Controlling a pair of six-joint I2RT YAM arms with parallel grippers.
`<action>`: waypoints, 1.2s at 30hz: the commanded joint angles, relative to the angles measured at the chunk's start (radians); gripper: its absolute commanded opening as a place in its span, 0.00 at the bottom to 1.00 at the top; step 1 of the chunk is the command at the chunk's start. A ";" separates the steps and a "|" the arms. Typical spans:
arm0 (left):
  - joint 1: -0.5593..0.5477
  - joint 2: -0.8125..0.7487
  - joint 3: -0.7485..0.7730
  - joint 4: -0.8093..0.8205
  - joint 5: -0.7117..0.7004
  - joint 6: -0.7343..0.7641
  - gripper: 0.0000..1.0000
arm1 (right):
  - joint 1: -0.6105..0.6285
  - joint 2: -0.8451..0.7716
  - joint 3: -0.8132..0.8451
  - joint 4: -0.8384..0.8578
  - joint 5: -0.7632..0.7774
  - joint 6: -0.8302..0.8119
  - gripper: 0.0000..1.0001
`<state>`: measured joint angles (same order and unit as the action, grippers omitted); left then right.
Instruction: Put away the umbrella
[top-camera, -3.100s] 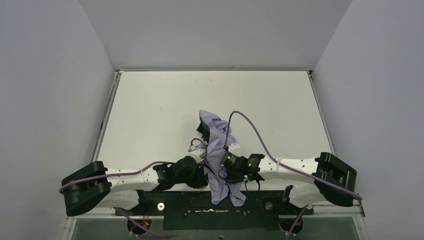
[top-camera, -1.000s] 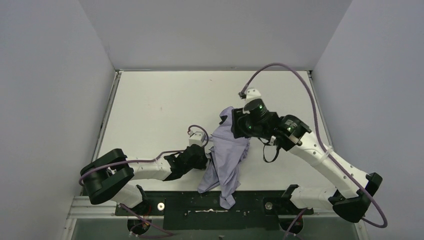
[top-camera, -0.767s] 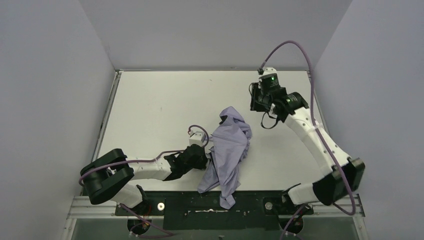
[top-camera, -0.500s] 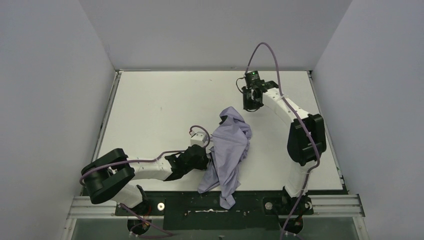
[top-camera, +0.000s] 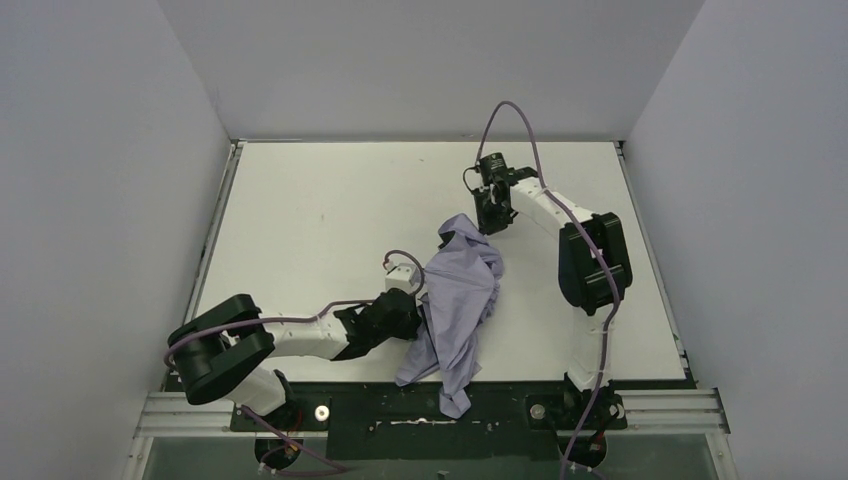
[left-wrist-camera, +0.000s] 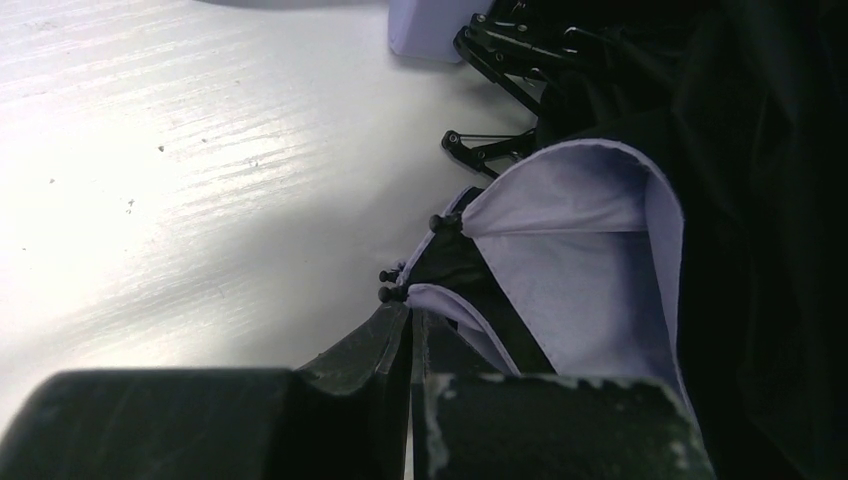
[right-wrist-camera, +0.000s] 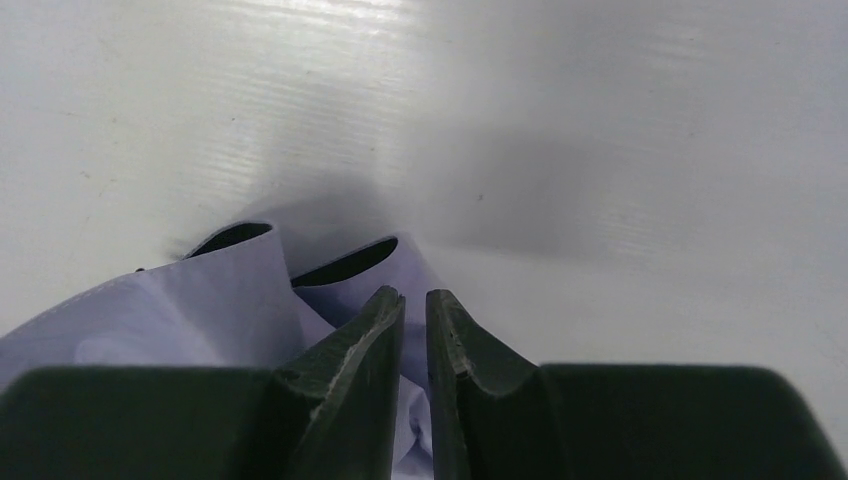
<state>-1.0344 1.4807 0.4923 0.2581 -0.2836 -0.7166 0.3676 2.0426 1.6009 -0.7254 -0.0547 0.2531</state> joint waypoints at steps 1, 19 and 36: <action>-0.008 0.035 0.018 -0.056 0.014 0.018 0.00 | 0.023 -0.033 -0.037 0.001 -0.098 -0.022 0.17; 0.013 0.118 0.126 -0.153 -0.076 -0.017 0.00 | 0.189 -0.142 -0.295 0.057 -0.276 -0.038 0.00; 0.072 0.214 0.219 -0.172 -0.076 -0.030 0.00 | 0.301 -0.194 -0.348 0.067 -0.329 -0.038 0.00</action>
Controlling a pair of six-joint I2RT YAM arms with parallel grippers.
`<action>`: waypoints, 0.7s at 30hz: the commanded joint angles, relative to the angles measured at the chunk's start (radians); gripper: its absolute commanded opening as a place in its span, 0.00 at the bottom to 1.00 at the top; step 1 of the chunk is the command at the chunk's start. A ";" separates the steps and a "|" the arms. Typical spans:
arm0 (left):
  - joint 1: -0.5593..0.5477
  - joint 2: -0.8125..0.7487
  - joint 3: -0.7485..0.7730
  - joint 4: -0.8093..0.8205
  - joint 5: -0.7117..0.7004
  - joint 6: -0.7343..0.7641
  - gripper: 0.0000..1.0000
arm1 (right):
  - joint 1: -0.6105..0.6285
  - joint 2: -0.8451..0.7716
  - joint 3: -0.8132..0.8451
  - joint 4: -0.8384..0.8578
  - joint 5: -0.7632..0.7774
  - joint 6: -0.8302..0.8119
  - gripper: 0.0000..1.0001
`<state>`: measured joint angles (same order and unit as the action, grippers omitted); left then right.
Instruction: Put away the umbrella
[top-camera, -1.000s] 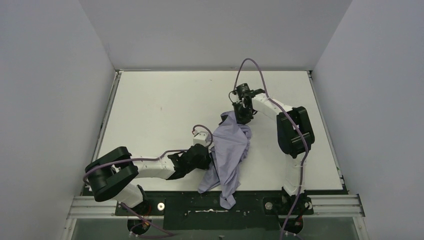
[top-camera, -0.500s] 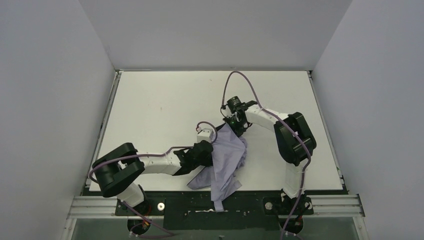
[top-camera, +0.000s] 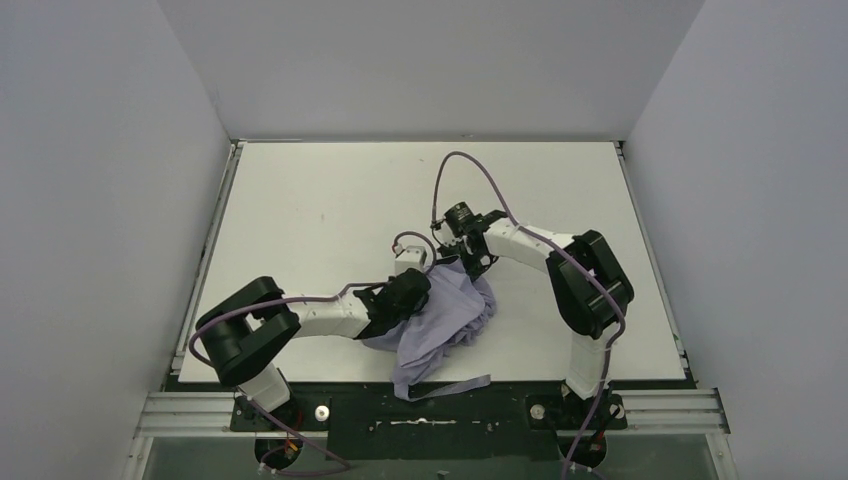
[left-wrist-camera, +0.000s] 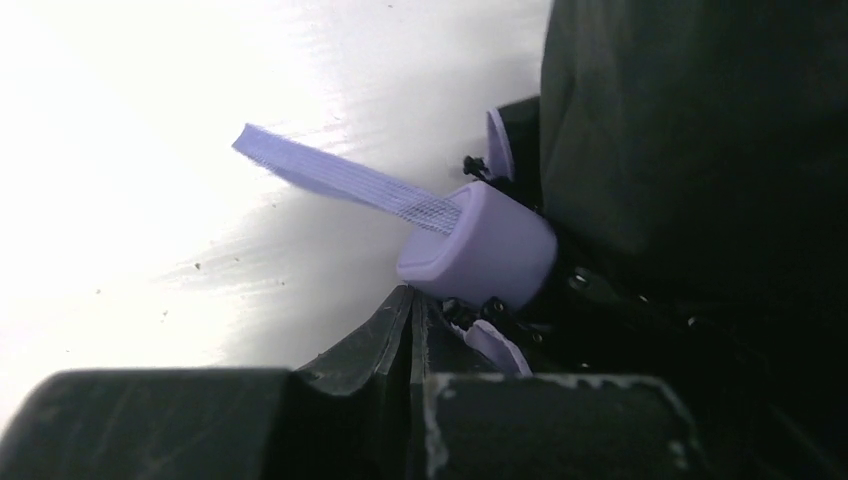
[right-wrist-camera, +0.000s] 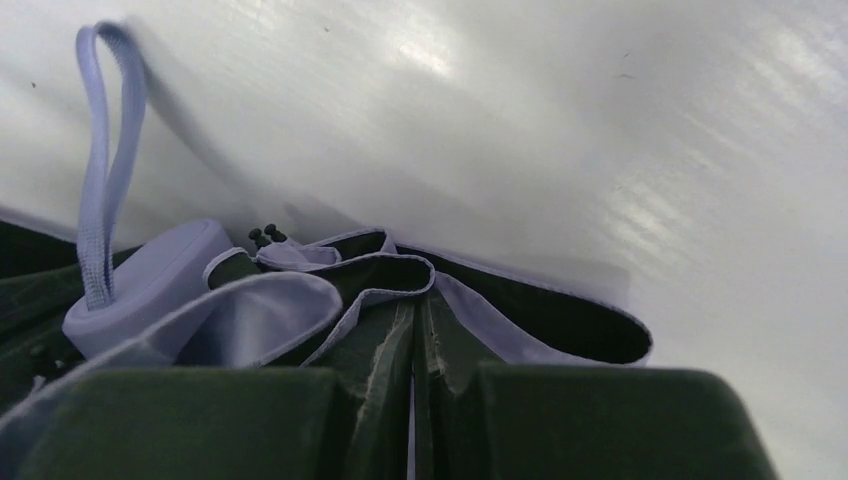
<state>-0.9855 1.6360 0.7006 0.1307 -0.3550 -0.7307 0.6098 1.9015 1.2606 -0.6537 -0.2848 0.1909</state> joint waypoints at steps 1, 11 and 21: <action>0.026 0.059 0.009 -0.044 -0.003 -0.017 0.00 | 0.059 -0.056 -0.008 -0.002 -0.086 0.028 0.00; 0.027 -0.068 -0.101 -0.049 0.016 0.000 0.00 | -0.087 -0.306 0.006 0.032 0.373 0.123 0.12; 0.029 -0.130 -0.117 -0.086 0.015 0.016 0.00 | -0.123 -0.659 -0.245 -0.140 0.520 0.368 0.35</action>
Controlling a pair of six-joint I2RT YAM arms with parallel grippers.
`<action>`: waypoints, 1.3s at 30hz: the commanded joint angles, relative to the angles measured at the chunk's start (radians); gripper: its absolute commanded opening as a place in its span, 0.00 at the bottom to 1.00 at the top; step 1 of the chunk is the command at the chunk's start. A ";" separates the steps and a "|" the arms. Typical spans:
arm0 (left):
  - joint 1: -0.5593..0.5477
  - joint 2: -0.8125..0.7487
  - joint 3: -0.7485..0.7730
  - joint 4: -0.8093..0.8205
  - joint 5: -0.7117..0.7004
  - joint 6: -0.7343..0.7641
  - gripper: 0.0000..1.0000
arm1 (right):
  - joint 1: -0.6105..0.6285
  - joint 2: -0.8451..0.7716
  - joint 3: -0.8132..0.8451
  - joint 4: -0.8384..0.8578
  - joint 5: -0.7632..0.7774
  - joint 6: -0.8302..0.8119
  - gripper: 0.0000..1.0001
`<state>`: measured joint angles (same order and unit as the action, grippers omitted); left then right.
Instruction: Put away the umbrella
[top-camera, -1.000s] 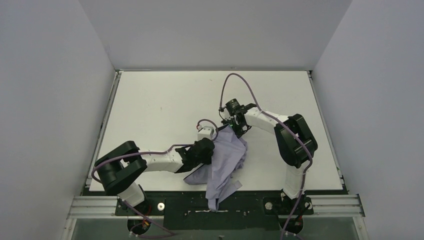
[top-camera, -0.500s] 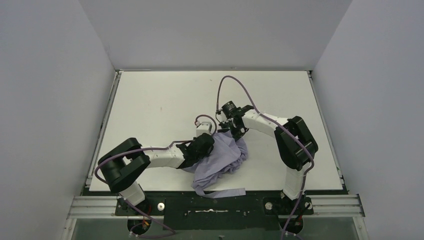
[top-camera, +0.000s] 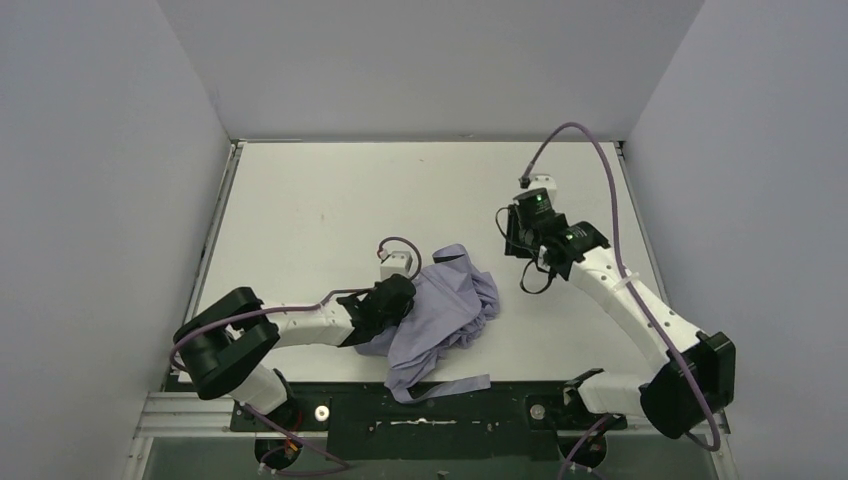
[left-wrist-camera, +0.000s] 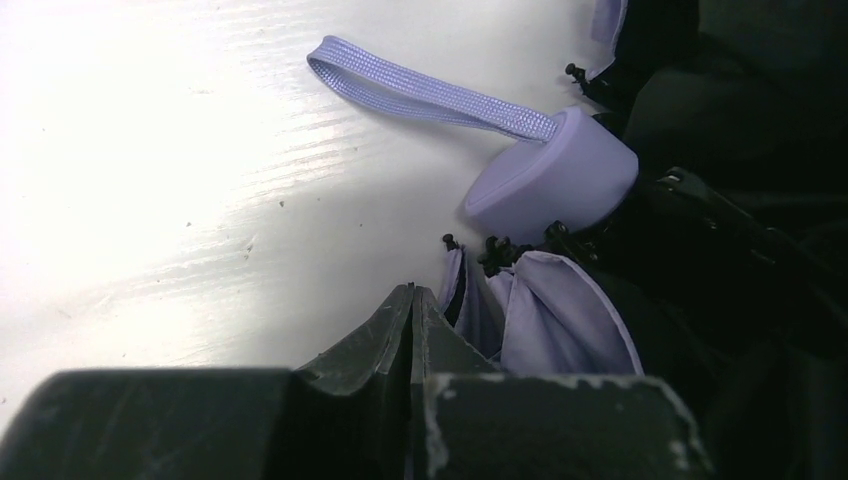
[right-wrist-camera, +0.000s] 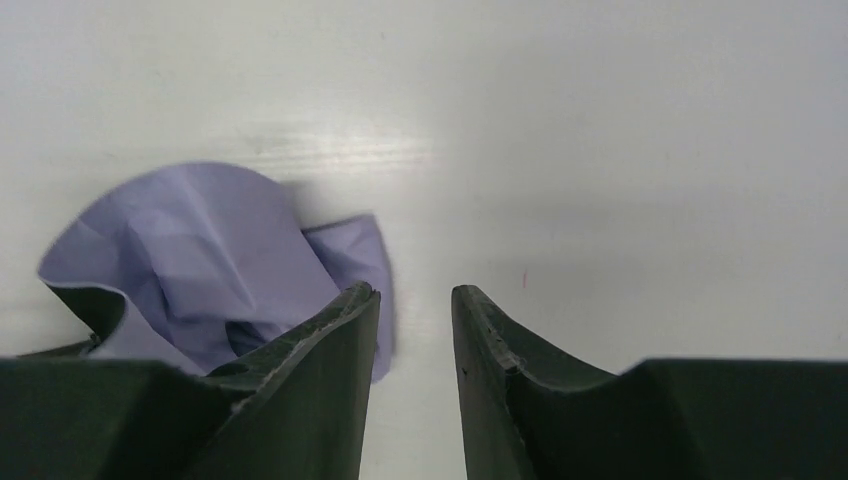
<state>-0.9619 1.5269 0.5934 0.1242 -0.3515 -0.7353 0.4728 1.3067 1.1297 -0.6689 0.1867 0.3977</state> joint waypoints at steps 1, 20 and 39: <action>0.006 -0.026 -0.007 -0.083 0.015 0.024 0.00 | 0.021 -0.097 -0.160 -0.139 0.025 0.207 0.35; 0.053 -0.109 0.001 -0.170 0.086 0.101 0.00 | 0.344 -0.078 -0.486 0.140 -0.173 0.635 0.20; 0.142 -0.008 0.106 -0.139 0.166 0.165 0.00 | 0.022 0.304 -0.128 0.309 -0.326 0.260 0.18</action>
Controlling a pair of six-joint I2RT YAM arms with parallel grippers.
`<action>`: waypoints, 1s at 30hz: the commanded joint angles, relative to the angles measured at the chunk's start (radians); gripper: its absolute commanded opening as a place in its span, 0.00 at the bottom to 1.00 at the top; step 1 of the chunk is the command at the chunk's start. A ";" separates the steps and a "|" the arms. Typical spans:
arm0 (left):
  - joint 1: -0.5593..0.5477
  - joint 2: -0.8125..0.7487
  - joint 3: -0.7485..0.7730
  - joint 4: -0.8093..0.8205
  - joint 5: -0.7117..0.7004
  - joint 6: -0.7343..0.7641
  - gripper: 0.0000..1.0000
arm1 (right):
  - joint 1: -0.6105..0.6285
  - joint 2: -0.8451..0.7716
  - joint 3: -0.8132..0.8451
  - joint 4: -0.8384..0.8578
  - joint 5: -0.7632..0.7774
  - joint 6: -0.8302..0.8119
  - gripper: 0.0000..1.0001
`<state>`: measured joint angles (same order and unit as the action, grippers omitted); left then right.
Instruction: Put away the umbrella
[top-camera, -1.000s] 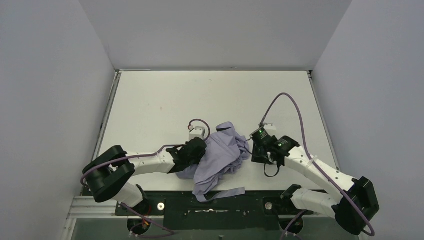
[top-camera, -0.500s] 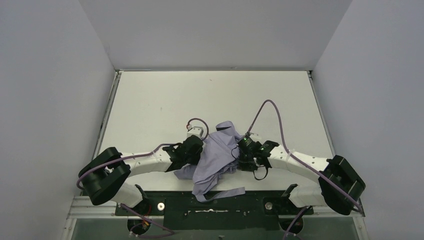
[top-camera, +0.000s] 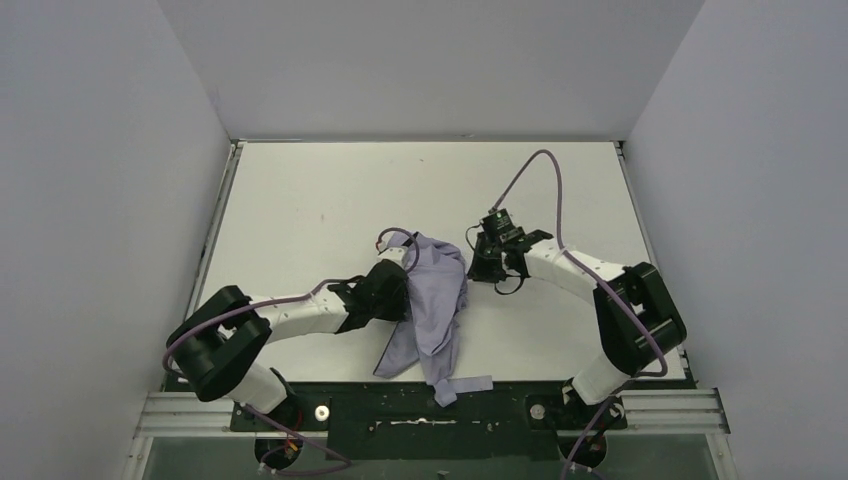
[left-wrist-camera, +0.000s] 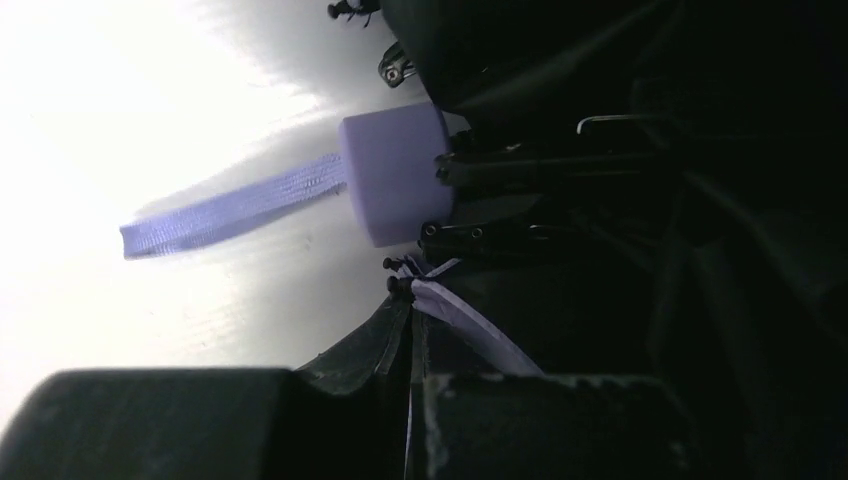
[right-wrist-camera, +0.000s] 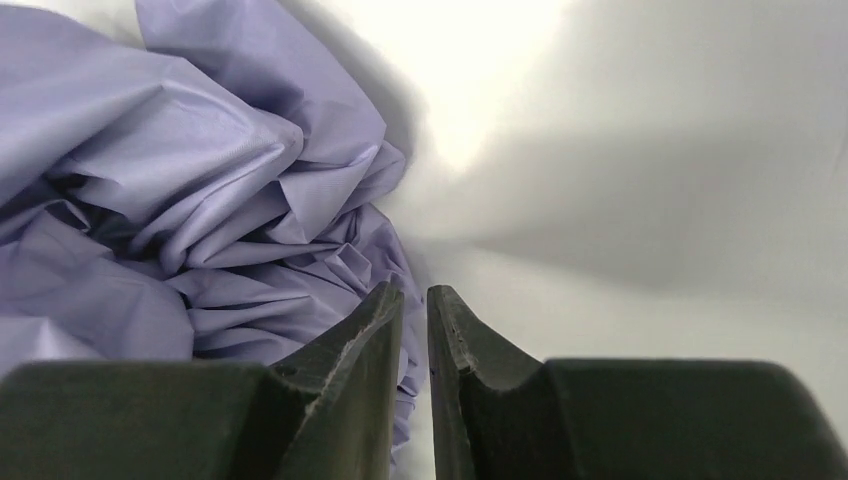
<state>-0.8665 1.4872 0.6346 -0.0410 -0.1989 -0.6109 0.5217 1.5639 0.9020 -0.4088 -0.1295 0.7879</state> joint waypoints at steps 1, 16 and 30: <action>0.060 0.036 0.075 0.027 0.014 0.045 0.00 | -0.035 0.051 0.106 0.038 0.011 -0.148 0.18; 0.096 -0.326 -0.165 -0.123 0.076 -0.030 0.15 | -0.079 -0.546 -0.322 0.052 -0.165 -0.170 0.55; 0.048 -0.754 -0.435 0.074 0.402 -0.057 0.74 | 0.371 -0.688 -0.631 0.567 -0.102 0.079 0.69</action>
<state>-0.8112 0.7334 0.2035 -0.1047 0.0940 -0.6559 0.8230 0.7567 0.2604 -0.1112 -0.2584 0.8265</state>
